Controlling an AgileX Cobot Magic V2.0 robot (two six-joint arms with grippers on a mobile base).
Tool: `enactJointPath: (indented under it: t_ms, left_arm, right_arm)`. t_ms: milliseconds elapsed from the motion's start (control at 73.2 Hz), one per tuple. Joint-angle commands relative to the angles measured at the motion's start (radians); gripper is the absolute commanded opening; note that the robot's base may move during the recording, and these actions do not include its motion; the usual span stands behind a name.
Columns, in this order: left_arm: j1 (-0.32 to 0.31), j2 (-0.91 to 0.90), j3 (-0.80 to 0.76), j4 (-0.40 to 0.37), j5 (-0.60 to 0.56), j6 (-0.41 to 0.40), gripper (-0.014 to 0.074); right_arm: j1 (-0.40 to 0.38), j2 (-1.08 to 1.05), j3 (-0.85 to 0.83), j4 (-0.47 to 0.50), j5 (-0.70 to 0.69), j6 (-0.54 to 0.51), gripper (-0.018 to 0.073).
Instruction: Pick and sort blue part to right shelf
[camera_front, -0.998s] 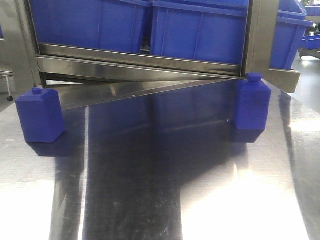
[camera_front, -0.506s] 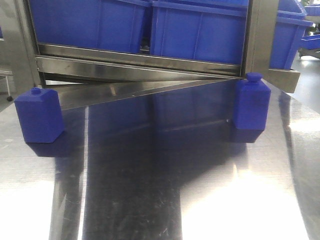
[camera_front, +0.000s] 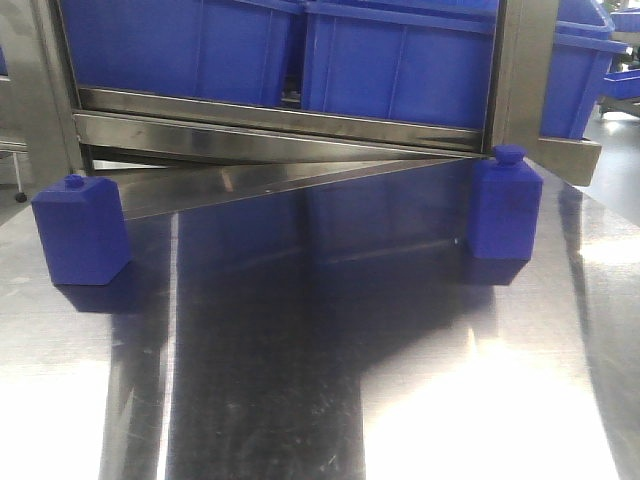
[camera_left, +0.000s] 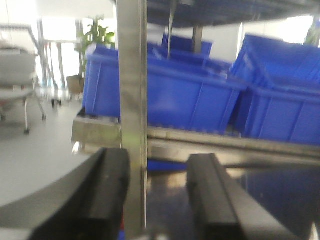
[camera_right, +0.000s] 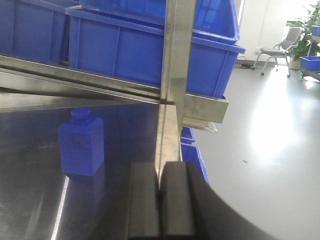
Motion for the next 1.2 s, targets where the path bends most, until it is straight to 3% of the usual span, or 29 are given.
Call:
enactJointPath:
  t_ms: [0,150,328,383,588,847,1189]
  left_arm:
    - [-0.007,0.113,-0.108,-0.022,0.044,-0.001,0.0482]
    - [-0.007,0.287,-0.245,-0.122,0.258,0.011,0.0551]
    - [-0.038,0.523,-0.394,-0.397,0.427,0.212,0.0662]
    - [-0.057,0.593,-0.438,-0.435,0.451,0.234,0.0666]
    - [-0.130,0.847,-0.589,-0.439,0.519,0.234,0.0666]
    - [-0.174,1.138,-0.770,-0.428,0.610,0.226,0.0662]
    - [-0.179,1.341,-0.860,-0.301,0.642,0.153,0.0662]
  right_arm:
    - [-0.002,-0.022,-0.023,-0.003,-0.091,-0.003,0.0032]
    - [-0.002,-0.022,-0.023,-0.003,-0.091,-0.003,0.0032]
    - [-0.002,-0.022,-0.023,-0.003,-0.091,-0.003,0.0032]
    - [-0.002,-0.022,-0.023,-0.003,-0.091,-0.003,0.0032]
    - [-0.002,-0.022,-0.023,-0.003,-0.091,-0.003,0.0032]
    - [-0.002,-0.022,-0.023,-0.003,-0.091,-0.003,0.0032]
    - [-0.002,-0.022,-0.023,-0.003,-0.091,-0.003,0.0032]
